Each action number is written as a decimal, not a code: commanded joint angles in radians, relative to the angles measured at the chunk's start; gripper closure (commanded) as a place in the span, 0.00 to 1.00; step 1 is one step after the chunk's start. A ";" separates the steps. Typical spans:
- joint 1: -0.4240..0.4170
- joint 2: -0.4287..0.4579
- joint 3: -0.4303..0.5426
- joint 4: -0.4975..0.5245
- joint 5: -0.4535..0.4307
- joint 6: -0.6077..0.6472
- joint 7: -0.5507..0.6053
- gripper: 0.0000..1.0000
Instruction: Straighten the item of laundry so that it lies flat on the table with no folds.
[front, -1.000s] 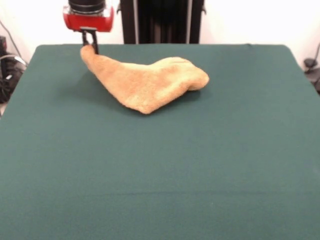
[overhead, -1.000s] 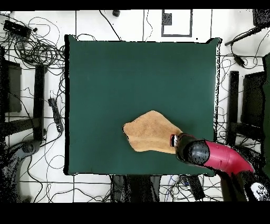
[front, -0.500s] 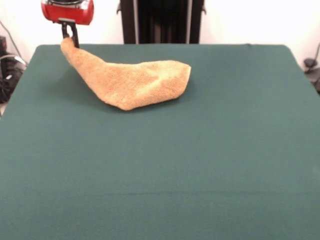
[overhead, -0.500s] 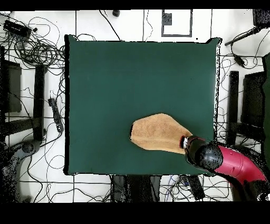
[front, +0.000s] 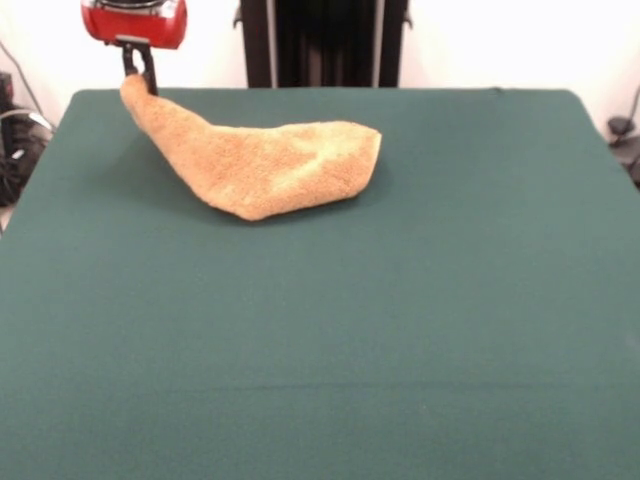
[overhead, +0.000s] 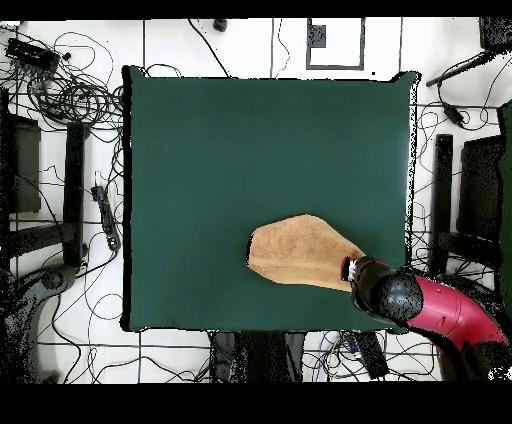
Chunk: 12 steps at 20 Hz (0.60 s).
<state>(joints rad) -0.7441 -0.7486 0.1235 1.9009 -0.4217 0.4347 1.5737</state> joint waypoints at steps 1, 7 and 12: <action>0.026 -0.020 0.112 0.042 0.006 0.118 -0.040 1.00; 0.019 -0.026 0.114 0.054 0.008 0.108 -0.033 1.00; 0.020 -0.020 0.114 0.050 0.010 0.104 -0.027 1.00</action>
<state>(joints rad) -0.7437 -0.7664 0.1235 1.9011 -0.4217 0.4453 1.5737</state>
